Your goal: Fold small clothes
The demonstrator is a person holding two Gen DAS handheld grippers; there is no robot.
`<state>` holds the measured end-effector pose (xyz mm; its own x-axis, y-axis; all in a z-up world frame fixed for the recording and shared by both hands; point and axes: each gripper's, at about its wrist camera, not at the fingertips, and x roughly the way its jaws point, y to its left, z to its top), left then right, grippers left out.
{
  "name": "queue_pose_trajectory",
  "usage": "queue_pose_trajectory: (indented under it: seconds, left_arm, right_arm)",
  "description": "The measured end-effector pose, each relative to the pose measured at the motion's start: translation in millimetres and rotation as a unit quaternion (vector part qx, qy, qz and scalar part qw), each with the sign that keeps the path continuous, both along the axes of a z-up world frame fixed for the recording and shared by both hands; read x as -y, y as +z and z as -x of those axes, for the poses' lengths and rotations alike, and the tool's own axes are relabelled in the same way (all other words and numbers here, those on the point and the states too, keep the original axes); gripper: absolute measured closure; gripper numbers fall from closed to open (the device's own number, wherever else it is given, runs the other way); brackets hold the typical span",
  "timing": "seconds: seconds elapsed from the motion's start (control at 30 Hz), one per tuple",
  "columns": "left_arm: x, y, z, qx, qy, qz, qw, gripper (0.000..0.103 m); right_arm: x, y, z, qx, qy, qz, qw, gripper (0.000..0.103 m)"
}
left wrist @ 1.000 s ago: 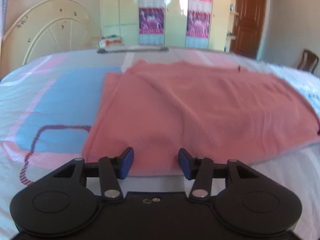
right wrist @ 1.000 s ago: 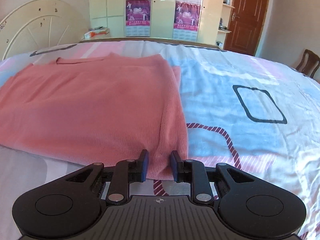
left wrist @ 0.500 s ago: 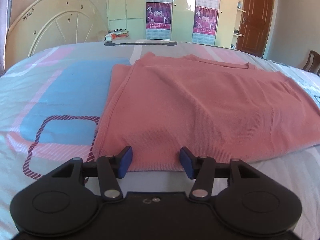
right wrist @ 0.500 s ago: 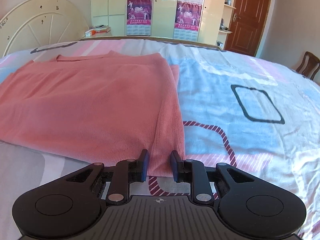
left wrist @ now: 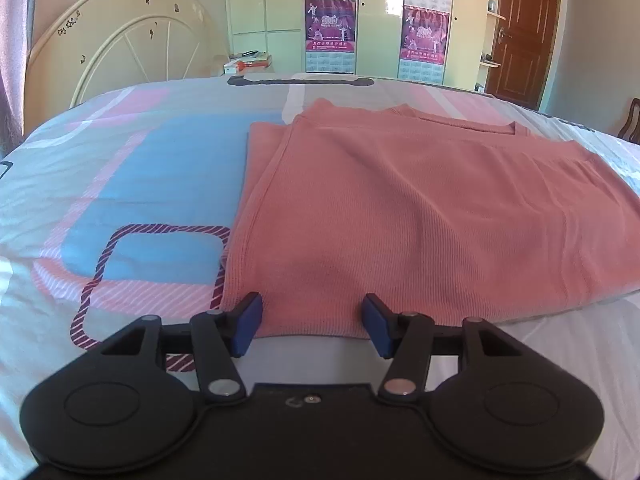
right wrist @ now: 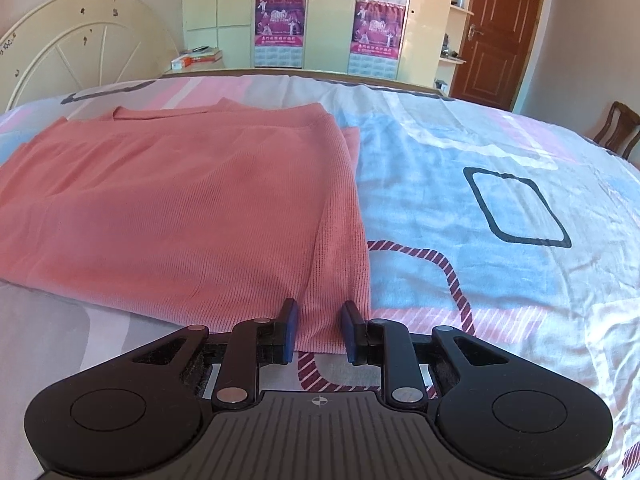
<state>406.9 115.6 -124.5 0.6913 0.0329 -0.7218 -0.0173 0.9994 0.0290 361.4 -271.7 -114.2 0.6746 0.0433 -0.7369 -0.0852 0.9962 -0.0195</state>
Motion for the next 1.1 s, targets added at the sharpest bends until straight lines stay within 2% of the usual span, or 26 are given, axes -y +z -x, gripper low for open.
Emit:
queue_pose_trajectory:
  seconds: [0.07,0.1,0.13,0.17,0.23,0.27,0.3,0.33,0.37,0.4,0.43,0.47,0.5,0.53,0.57,0.77,0.9,1.0,1.1]
  left_arm:
    - [-3.0,7.3,3.0,-0.004,0.011,0.008,0.9999,0.048]
    - [-6.6,11.8,7.5,0.002,0.021,0.018,0.9996,0.042]
    - [-11.2,16.9,15.4,0.015,0.04,0.031,0.9986,0.035]
    - [-17.2,20.1,22.6,0.027,0.064,0.046,0.9965,0.019]
    - [-32.5,20.7,41.0,0.046,0.097,0.124,0.9865,0.019]
    - [-39.7,17.2,47.0,0.044,0.104,0.173,0.9785,0.023]
    - [-46.0,12.3,50.7,0.039,0.113,0.216,0.969,0.037]
    - [-53.2,4.4,51.5,0.03,0.119,0.273,0.9543,0.046]
    - [-58.4,-4.2,50.7,0.019,0.127,0.316,0.9401,0.057]
    - [-61.9,-12.4,49.7,0.013,0.142,0.348,0.9266,0.057]
    - [-65.1,-17.5,50.5,0.026,0.158,0.368,0.9161,0.056]
    - [-67.0,-20.1,48.9,0.035,0.167,0.377,0.9102,0.055]
    - [-68.6,-22.7,45.6,0.041,0.176,0.385,0.9052,0.054]
    - [-69.2,-24.1,43.1,0.047,0.182,0.392,0.9008,0.054]
    - [-70.0,-25.2,39.0,0.052,0.184,0.399,0.8971,0.051]
    - [-78.1,-38.9,11.3,0.08,0.202,0.431,0.8755,0.051]
    - [-75.6,-39.6,-11.4,0.083,0.207,0.436,0.8722,0.05]
    - [-75.7,-41.5,-20.5,0.09,0.212,0.434,0.8708,0.054]
    - [-74.0,-41.2,-28.3,0.09,0.215,0.432,0.8715,0.056]
  right_arm:
    - [-0.4,1.9,-0.7,-0.004,0.001,0.002,1.0,0.079]
    - [-0.4,6.2,0.2,-0.005,-0.003,0.0,1.0,0.079]
    - [0.3,12.3,4.5,0.006,-0.006,-0.006,1.0,0.079]
    - [1.1,18.9,11.1,0.024,-0.007,-0.015,1.0,0.079]
    - [1.6,27.3,20.4,0.041,-0.007,-0.033,0.999,0.077]
    - [0.6,29.7,23.1,0.044,-0.006,-0.043,0.998,0.066]
    - [-1.2,31.9,25.7,0.048,-0.003,-0.054,0.997,0.047]
    - [-4.1,33.7,27.5,0.051,0.002,-0.064,0.997,0.041]
    - [-8.6,35.3,28.6,0.051,0.011,-0.074,0.996,0.04]
    - [-13.6,37.1,29.7,0.053,0.02,-0.082,0.995,0.04]
    - [-19.0,39.4,30.5,0.058,0.026,-0.088,0.994,0.041]
    - [-24.3,41.5,30.2,0.061,0.034,-0.097,0.993,0.052]
    - [-29.6,43.0,28.7,0.06,0.04,-0.108,0.992,0.074]
    - [-34.2,44.2,25.7,0.055,0.043,-0.116,0.991,0.084]
    - [-39.9,44.5,22.2,0.051,0.045,-0.124,0.99,0.102]
    - [-74.9,46.6,-2.8,0.05,0.057,-0.151,0.986,0.103]
    - [-101.3,46.2,-26.8,0.044,0.074,-0.159,0.983,0.103]
    - [-124.4,43.6,-45.9,0.037,0.089,-0.158,0.983,0.103]
    - [-143.9,38.6,-62.0,0.027,0.099,-0.151,0.983,0.103]
